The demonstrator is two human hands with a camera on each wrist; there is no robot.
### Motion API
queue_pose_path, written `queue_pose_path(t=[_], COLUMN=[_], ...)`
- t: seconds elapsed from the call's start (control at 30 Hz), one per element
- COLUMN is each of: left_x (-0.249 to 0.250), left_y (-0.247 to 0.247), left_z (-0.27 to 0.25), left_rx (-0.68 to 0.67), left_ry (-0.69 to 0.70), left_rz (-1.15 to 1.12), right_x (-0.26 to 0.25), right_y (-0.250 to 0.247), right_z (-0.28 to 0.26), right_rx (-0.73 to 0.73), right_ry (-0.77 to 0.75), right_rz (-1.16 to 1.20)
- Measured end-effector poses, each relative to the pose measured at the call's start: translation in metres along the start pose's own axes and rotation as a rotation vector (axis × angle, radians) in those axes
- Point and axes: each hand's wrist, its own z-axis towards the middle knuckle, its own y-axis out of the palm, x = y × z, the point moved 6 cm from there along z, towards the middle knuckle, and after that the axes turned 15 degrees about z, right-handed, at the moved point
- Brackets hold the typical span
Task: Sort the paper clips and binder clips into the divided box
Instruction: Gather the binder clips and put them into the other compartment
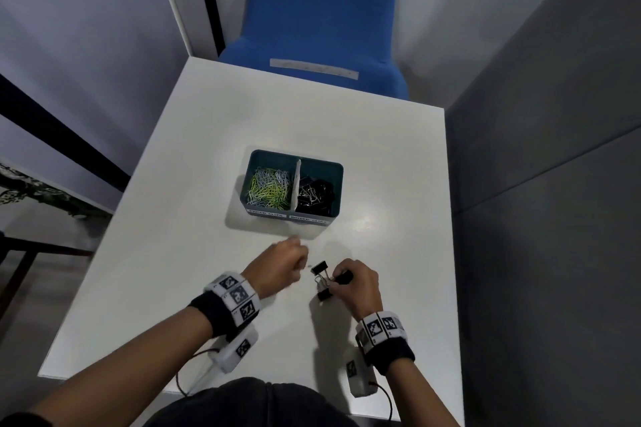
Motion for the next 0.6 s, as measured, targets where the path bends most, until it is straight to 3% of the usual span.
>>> queue_pose_path(t=[0.13, 0.2, 0.37, 0.47, 0.53, 0.6], left_x=[0.016, 0.017, 0.011, 0.016, 0.029, 0.04], left_y=[-0.078, -0.103, -0.098, -0.037, 0.012, 0.052], left_z=[0.03, 0.043, 0.035, 0.02, 0.008, -0.001], left_rx=[0.299, 0.386, 0.512, 0.328, 0.199, 0.152], left_ry=[0.004, 0.016, -0.04, 0.019, 0.206, 0.386], left_rz=[-0.051, 0.011, 0.181, 0.279, 0.362, 0.441], right_x=[-0.036, -0.062, -0.135, -0.161, -0.169, -0.168], right_y=[-0.016, -0.024, -0.041, -0.04, -0.034, -0.029], right_z=[0.01, 0.018, 0.046, 0.068, 0.077, 0.078], right_rx=[0.051, 0.067, 0.13, 0.13, 0.097, 0.089], right_ry=[-0.061, -0.104, -0.273, -0.345, -0.361, -0.366], right_rz=[0.076, 0.061, 0.027, 0.013, -0.047, -0.134])
